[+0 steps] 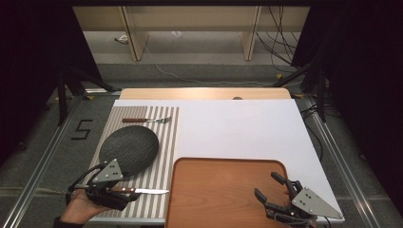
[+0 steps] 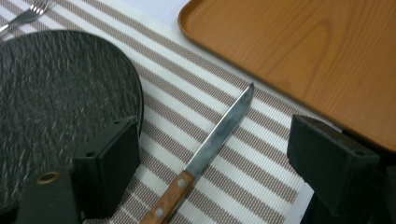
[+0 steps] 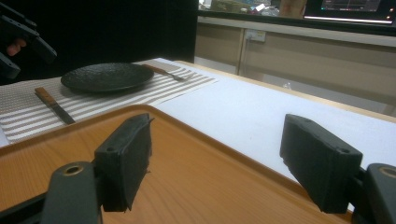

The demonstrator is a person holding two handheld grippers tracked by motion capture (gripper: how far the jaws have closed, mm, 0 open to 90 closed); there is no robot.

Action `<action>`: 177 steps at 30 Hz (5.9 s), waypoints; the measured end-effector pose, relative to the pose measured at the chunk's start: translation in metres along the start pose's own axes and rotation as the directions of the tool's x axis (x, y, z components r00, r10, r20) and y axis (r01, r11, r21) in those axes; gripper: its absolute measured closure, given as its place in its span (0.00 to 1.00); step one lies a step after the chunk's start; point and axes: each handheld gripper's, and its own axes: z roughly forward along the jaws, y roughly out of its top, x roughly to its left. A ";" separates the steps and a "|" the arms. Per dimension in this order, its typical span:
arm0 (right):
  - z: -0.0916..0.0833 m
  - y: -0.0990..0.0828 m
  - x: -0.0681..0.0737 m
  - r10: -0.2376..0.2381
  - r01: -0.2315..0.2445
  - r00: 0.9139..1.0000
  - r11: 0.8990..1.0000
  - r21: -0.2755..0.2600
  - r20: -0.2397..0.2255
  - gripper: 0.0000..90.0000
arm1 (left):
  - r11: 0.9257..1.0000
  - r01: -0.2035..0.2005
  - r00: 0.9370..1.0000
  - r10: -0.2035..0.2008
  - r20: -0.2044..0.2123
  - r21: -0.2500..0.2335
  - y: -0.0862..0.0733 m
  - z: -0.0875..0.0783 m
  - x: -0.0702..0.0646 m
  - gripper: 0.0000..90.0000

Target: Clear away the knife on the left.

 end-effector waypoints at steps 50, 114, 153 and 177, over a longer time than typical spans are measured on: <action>0.002 -0.002 0.000 0.000 0.000 1.000 1.000 0.008 -0.010 0.29 | 0.950 0.053 0.998 -0.055 -0.001 0.309 -0.022 0.037 0.030 0.54; 0.001 -0.001 0.000 -0.006 0.007 1.000 1.000 0.008 -0.004 0.30 | 0.985 0.173 0.981 -0.171 0.094 -0.005 0.010 0.003 0.002 0.85; 0.001 -0.001 0.000 -0.010 0.010 1.000 1.000 0.008 -0.004 0.30 | 0.966 0.185 0.972 -0.152 0.181 -0.183 0.034 0.018 -0.035 0.85; 0.002 -0.002 0.001 -0.010 0.010 1.000 1.000 0.011 -0.005 0.30 | 0.981 0.138 0.967 -0.104 0.234 -0.135 0.050 0.046 -0.056 0.85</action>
